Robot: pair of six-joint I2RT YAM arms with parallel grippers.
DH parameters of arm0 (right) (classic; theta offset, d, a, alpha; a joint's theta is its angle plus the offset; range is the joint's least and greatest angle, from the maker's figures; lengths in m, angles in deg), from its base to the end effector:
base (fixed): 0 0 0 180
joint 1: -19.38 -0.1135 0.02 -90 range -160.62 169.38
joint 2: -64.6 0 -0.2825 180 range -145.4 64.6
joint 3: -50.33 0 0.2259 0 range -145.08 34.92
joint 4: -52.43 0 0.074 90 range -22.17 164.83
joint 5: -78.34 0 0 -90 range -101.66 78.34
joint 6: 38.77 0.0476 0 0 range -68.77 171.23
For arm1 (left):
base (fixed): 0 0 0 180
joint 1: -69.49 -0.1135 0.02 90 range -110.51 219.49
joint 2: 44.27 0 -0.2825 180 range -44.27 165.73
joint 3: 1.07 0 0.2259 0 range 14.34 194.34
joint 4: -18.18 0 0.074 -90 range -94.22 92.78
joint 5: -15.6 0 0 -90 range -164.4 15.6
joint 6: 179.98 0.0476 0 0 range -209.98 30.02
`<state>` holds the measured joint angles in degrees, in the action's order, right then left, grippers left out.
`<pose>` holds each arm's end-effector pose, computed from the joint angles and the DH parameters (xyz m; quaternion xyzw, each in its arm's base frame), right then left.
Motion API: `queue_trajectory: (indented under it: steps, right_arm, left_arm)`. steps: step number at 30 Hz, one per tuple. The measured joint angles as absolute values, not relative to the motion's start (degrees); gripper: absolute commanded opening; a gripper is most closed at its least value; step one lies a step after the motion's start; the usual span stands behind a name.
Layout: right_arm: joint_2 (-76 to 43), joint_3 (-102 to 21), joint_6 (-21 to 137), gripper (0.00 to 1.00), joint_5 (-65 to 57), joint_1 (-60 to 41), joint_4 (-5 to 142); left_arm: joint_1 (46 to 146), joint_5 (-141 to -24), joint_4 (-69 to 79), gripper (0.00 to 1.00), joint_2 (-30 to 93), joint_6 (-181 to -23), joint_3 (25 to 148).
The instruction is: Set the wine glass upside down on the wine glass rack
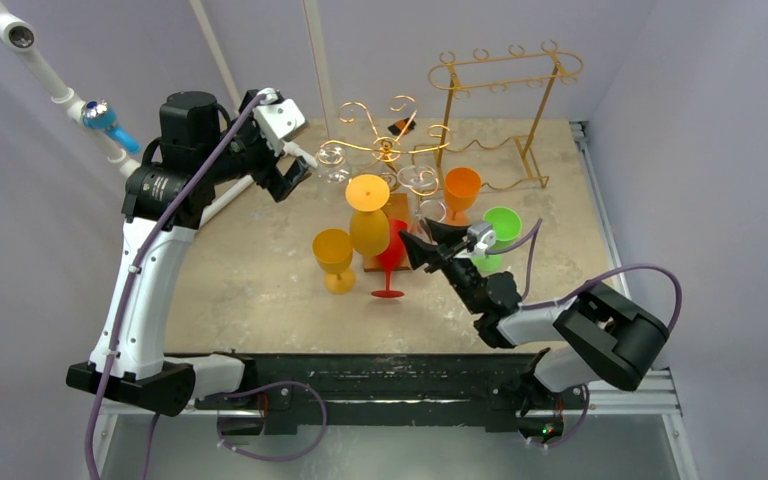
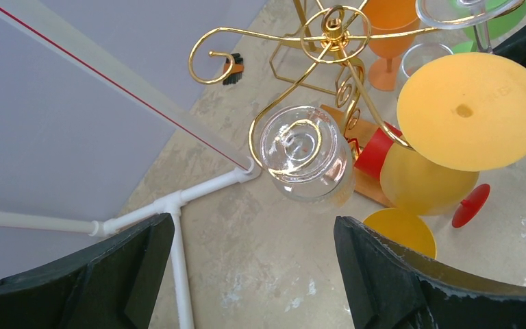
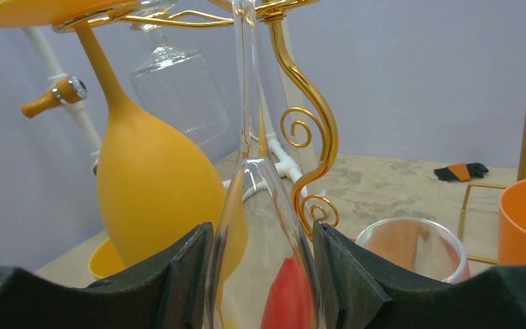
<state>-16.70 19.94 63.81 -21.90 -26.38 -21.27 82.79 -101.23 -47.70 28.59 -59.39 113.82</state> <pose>0.1673 0.1597 0.2642 -0.0862 0.5495 0.3612 0.7484 0.2005 -0.0695 0.4876 0.4221 0.7087 -0.1124 0.5540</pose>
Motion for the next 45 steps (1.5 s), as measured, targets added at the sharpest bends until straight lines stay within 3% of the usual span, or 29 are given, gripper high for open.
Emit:
queue_trajectory:
  steps: [45]
  right_arm:
    - [-16.40, 17.56, 55.87, 0.00, -22.67, -26.31, -19.00]
  left_arm:
    - [82.79, -100.97, -47.46, 0.94, 28.46, -58.89, 112.11]
